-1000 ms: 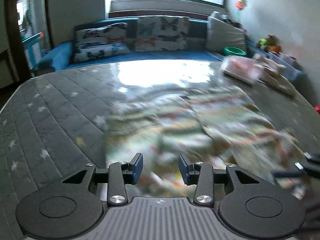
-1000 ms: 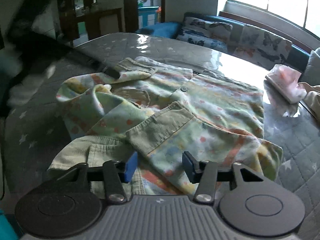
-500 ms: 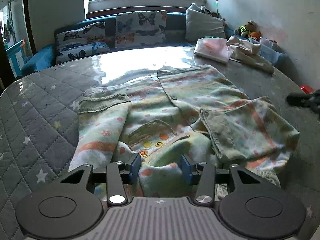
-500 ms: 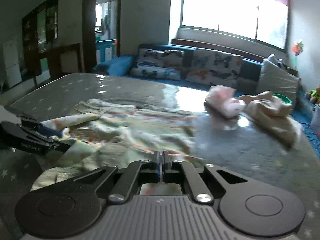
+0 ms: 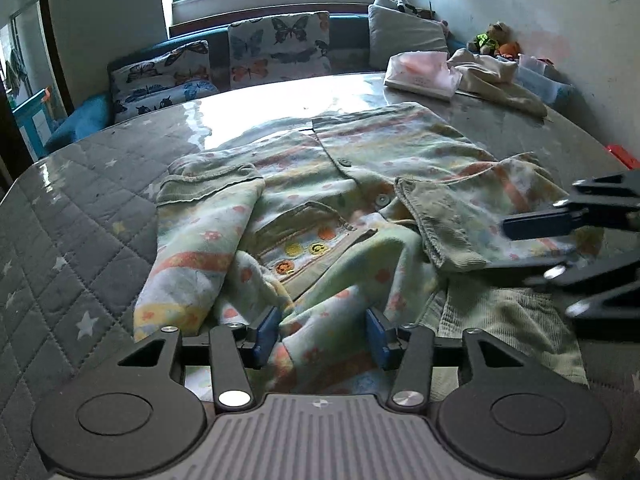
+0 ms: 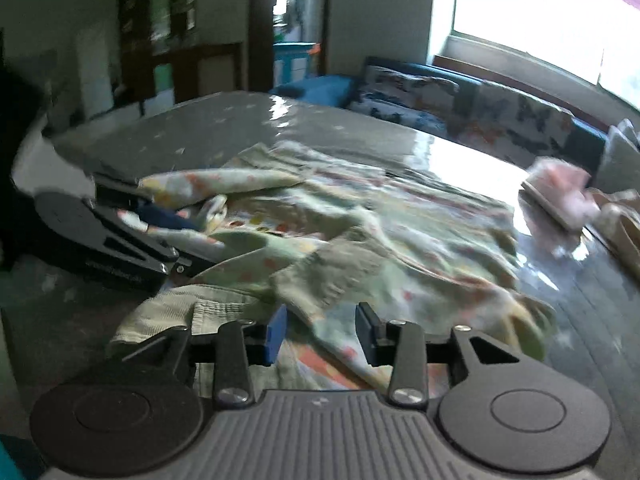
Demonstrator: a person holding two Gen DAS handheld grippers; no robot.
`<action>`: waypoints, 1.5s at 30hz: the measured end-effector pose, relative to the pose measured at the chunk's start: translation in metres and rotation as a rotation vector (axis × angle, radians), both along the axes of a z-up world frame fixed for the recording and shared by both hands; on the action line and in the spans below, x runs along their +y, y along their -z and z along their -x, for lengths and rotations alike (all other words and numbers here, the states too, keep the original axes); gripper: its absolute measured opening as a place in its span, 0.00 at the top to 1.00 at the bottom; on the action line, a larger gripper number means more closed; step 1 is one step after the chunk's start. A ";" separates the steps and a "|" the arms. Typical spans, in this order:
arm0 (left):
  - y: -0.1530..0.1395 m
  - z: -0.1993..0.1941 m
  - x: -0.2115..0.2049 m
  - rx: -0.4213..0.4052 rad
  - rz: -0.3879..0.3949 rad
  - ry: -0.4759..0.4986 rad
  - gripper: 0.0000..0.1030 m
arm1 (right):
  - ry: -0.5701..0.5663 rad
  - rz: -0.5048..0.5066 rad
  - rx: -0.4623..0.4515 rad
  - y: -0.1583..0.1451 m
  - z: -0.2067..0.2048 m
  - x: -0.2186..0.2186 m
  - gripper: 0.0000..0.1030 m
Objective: Fold clothes
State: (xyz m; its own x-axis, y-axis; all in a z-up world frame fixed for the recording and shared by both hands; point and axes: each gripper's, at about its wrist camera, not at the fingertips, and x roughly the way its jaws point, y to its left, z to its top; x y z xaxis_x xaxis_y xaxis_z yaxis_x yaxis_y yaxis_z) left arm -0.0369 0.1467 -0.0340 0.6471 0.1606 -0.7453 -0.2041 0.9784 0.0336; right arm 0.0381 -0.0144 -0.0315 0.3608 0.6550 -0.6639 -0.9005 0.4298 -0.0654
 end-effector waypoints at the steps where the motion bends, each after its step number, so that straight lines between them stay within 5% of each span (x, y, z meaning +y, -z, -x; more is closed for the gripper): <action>1: 0.000 0.001 0.000 0.000 0.000 0.000 0.50 | -0.001 0.012 -0.007 0.004 0.000 0.005 0.63; 3: -0.001 0.003 0.001 0.001 0.001 0.002 0.49 | 0.003 0.011 -0.008 0.009 -0.002 0.010 0.66; 6: -0.006 0.005 0.001 -0.001 0.005 0.005 0.48 | 0.024 -0.016 0.004 0.007 -0.005 0.005 0.96; 12: -0.029 0.005 -0.010 -0.054 0.019 0.049 0.45 | 0.152 -0.117 -0.079 -0.028 -0.014 -0.044 0.98; 19: -0.028 -0.014 -0.050 -0.063 0.043 0.190 0.44 | 0.437 -0.174 -0.225 -0.069 -0.038 -0.136 0.98; 27: -0.005 -0.028 -0.076 0.012 0.069 0.308 0.44 | 0.745 -0.044 -0.253 -0.054 -0.081 -0.216 0.98; 32: 0.000 -0.018 -0.082 0.032 0.074 0.367 0.44 | 0.858 0.046 -0.198 -0.023 -0.105 -0.234 0.93; 35: -0.001 -0.014 -0.083 0.042 0.078 0.395 0.45 | 0.829 0.008 -0.187 -0.021 -0.106 -0.225 0.87; 37: -0.002 -0.011 -0.084 0.049 0.080 0.412 0.45 | 0.767 -0.023 -0.153 -0.020 -0.106 -0.209 0.68; 45: -0.027 -0.003 -0.066 -0.014 0.151 0.375 0.44 | 0.654 -0.024 0.014 0.010 -0.135 -0.164 0.58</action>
